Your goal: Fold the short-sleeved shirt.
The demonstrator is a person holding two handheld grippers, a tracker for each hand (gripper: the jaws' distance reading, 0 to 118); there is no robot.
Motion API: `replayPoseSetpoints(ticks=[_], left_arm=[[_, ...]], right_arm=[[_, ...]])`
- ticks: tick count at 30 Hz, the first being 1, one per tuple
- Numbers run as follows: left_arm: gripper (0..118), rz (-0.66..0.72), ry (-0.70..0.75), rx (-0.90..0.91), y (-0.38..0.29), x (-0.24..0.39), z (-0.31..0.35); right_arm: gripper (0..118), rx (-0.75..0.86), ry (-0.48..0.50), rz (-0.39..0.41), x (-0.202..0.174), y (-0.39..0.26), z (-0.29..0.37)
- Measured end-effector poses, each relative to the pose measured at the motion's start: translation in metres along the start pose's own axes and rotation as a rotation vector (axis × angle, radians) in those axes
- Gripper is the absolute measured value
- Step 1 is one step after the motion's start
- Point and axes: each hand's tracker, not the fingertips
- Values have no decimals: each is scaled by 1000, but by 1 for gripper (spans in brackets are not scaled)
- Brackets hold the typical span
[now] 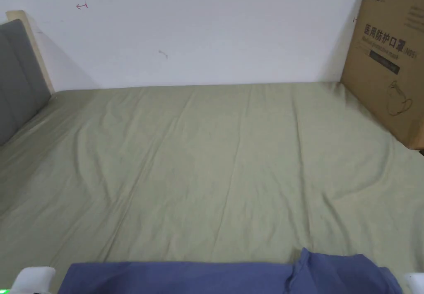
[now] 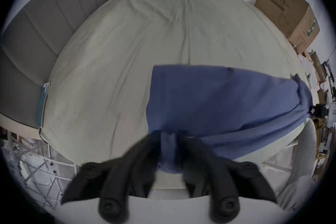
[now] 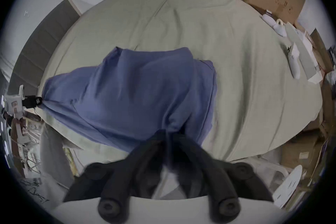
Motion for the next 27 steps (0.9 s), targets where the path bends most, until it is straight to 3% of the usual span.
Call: replayPoseSetpoints(ticks=[2,3,5,9,10,11,12,13,14,17,23,24,25,26,27], left_arm=[[90,13,31,6,2,-5,-7],[104,22,26,13,3,-10,-6],[105,82,-28,72,8,-17,8],[104,147,-80,178,25,-19,37],[101,162,-103,198,27,-14,47],[88,165,-136,207,28,-15,51],[50,169,-167,214,29,-15,52],[14,189,-182,207,29,-17,49],[0,196,-175,209,29,-18,42],[0,260,-209,211,20,-28,35],[0,348,-232,225,8,-54,35],[9,373,-226,235,7,-59,34],[26,374,-237,236,5,-65,32],[54,374,-237,233,5,-68,31],[95,378,-244,226,4,-70,29]], right_arm=[[58,17,-68,41,-7,3,5],[66,31,-57,38,-11,5,10],[73,40,-62,45,-17,15,20],[73,118,-39,77,-40,42,38],[73,124,-34,80,-48,49,41],[72,150,-22,91,-62,56,45],[62,194,-2,126,-73,61,46],[38,220,7,137,-84,65,44],[5,239,7,110,-95,69,38],[0,237,111,79,-125,75,25],[0,258,80,137,-176,80,10],[0,286,75,123,-181,81,10],[0,312,86,103,-186,82,10],[0,319,108,89,-190,84,10],[0,323,107,71,-193,88,10]])
